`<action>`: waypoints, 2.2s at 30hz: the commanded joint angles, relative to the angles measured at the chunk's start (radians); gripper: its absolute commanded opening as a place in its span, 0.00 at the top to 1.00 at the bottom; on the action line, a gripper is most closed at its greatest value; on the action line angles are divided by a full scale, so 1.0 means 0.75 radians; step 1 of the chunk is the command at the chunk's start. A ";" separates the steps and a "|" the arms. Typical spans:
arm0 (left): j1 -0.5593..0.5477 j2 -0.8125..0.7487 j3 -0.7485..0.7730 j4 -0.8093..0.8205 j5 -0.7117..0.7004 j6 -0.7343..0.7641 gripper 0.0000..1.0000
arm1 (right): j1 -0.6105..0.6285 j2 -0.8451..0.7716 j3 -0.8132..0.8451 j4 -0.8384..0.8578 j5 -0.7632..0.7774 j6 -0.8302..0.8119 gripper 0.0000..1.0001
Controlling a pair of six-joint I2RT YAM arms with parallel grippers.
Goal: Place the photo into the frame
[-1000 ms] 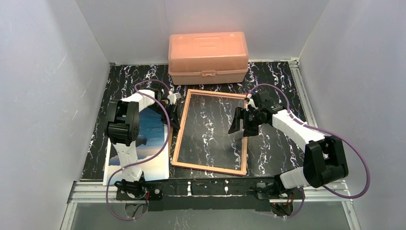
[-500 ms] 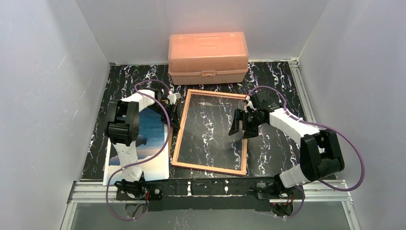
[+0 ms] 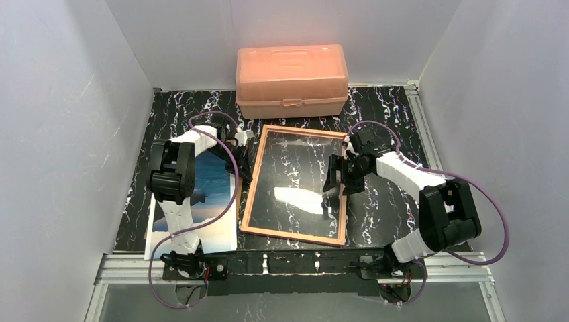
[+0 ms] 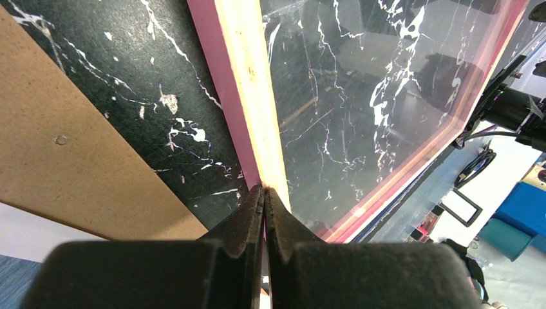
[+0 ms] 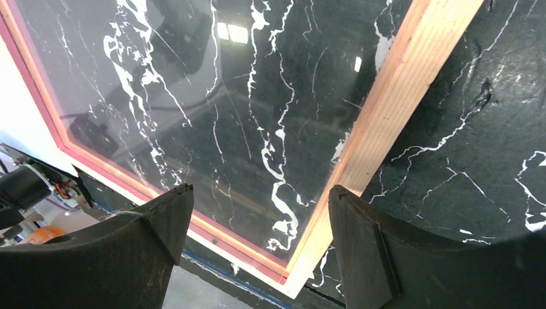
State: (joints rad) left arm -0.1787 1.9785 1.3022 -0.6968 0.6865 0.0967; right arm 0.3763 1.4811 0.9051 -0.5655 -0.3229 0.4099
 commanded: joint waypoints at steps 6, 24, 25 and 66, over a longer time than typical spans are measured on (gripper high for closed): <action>-0.016 -0.043 -0.014 -0.036 0.002 0.027 1.00 | 0.006 -0.001 0.074 -0.035 0.049 -0.033 0.18; -0.014 -0.036 0.028 -0.088 0.017 0.062 1.00 | 0.097 -0.118 0.008 -0.014 0.194 0.066 0.50; -0.013 -0.038 0.032 -0.099 0.023 0.069 1.00 | 0.096 -0.129 0.021 -0.033 0.224 0.061 0.48; -0.128 -0.157 -0.250 -0.022 -0.114 0.315 1.00 | -0.147 0.159 0.019 0.390 0.077 0.091 0.12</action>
State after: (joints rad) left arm -0.2562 1.8874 1.1473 -0.7204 0.6033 0.3267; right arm 0.2779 1.5799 0.8707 -0.3122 -0.2169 0.4847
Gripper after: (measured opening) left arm 0.007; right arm 0.885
